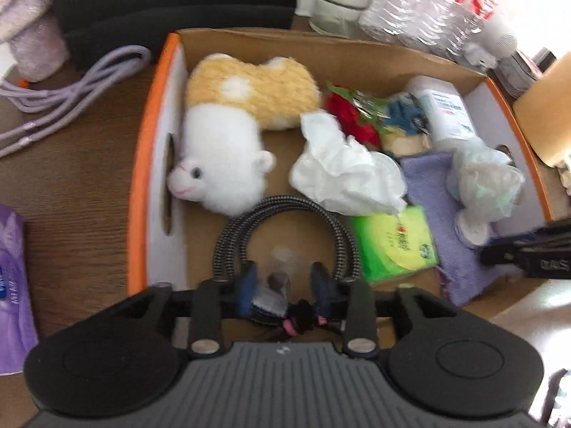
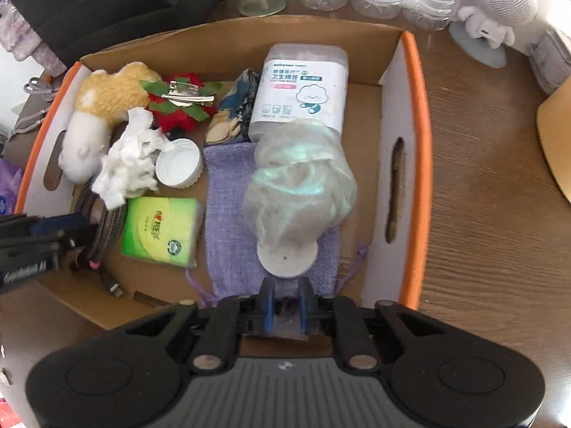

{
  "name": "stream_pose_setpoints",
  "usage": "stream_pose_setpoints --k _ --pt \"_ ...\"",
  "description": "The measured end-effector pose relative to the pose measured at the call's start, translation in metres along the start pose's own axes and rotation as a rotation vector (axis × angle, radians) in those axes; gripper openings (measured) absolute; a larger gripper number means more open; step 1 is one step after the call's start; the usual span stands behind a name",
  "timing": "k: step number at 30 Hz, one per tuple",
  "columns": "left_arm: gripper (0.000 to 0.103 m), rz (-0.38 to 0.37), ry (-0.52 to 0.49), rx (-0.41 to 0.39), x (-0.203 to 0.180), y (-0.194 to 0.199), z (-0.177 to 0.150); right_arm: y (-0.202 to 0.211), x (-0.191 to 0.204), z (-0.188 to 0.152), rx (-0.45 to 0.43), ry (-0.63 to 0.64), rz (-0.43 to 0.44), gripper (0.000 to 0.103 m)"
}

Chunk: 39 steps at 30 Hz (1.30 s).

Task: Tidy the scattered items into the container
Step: 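Open both tools over the box and move them back toward the table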

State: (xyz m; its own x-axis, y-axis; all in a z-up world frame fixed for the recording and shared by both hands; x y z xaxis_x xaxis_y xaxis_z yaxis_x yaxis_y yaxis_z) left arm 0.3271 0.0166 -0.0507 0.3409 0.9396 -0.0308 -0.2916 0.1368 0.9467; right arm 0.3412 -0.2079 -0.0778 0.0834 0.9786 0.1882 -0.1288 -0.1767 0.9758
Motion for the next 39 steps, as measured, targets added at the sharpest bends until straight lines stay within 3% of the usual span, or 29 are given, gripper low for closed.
stream_pose_setpoints --k 2,3,4,5,7,10,12,14,16,18,21,23,26,31,35,39 --pt "0.049 -0.007 0.011 0.010 -0.002 0.006 0.004 0.000 0.006 -0.001 0.028 -0.004 0.022 0.040" --pt "0.062 -0.024 0.021 0.004 -0.004 0.011 0.005 0.003 0.010 -0.002 0.031 -0.007 0.042 0.046" --pt "0.084 -0.018 0.025 -0.004 -0.005 0.017 0.007 0.008 0.013 -0.003 0.026 -0.008 0.053 0.059" --pt "0.090 0.006 0.021 -0.021 -0.005 0.025 0.009 0.013 0.016 -0.004 0.014 -0.004 0.045 0.076" --pt "0.092 0.022 0.010 -0.045 -0.005 0.038 0.010 0.026 0.018 -0.006 -0.025 0.013 0.029 0.087" --pt "0.093 0.034 0.026 -0.096 -0.006 0.061 0.009 0.049 0.016 -0.008 -0.062 -0.005 0.061 0.087" --pt "0.101 0.066 0.025 -0.193 -0.008 0.081 0.012 0.066 0.014 -0.001 -0.113 -0.022 0.081 0.087" --pt "0.103 0.136 0.020 -0.329 -0.009 0.107 0.013 0.088 0.013 0.000 -0.218 -0.027 0.107 0.088" --pt "0.103 0.242 0.013 -0.483 -0.013 0.129 0.011 0.111 0.015 -0.003 -0.387 -0.030 0.123 0.089" --pt "0.103 0.345 -0.008 -0.683 -0.019 0.149 0.004 0.135 0.020 -0.011 -0.614 -0.005 0.158 0.090" --pt "0.103 0.452 -0.032 -0.905 -0.030 0.164 -0.010 0.156 0.019 -0.031 -0.936 0.041 0.191 0.101" --pt "0.103 0.459 -0.027 -0.943 -0.036 0.165 -0.014 0.153 0.021 -0.040 -1.007 0.069 0.199 0.101" --pt "0.103 0.424 -0.020 -0.936 -0.042 0.164 -0.013 0.143 0.025 -0.044 -0.995 0.081 0.186 0.101" --pt "0.103 0.458 -0.048 -0.956 -0.047 0.170 -0.027 0.146 0.027 -0.056 -1.020 0.064 0.189 0.101" --pt "0.103 0.461 -0.044 -0.991 -0.068 0.171 -0.074 0.155 0.015 -0.095 -1.086 0.004 0.200 0.101" --pt "0.103 0.430 -0.032 -1.048 -0.094 0.167 -0.139 0.153 0.011 -0.159 -1.140 -0.002 0.241 0.102"
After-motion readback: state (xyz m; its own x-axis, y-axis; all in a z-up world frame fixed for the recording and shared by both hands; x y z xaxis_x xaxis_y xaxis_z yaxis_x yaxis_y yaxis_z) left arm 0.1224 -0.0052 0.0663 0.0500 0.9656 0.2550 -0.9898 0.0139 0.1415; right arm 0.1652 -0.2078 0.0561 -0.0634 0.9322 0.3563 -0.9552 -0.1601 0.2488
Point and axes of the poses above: each gripper's, at about its wrist camera, not at the fingertips, and y roughly against the way its jaws point, x to its left, z to its top, the point moved 9 cm from there along -y, roughly the way its jaws point, and after that the axes turned 15 degrees about -y, right-handed, at the moved point
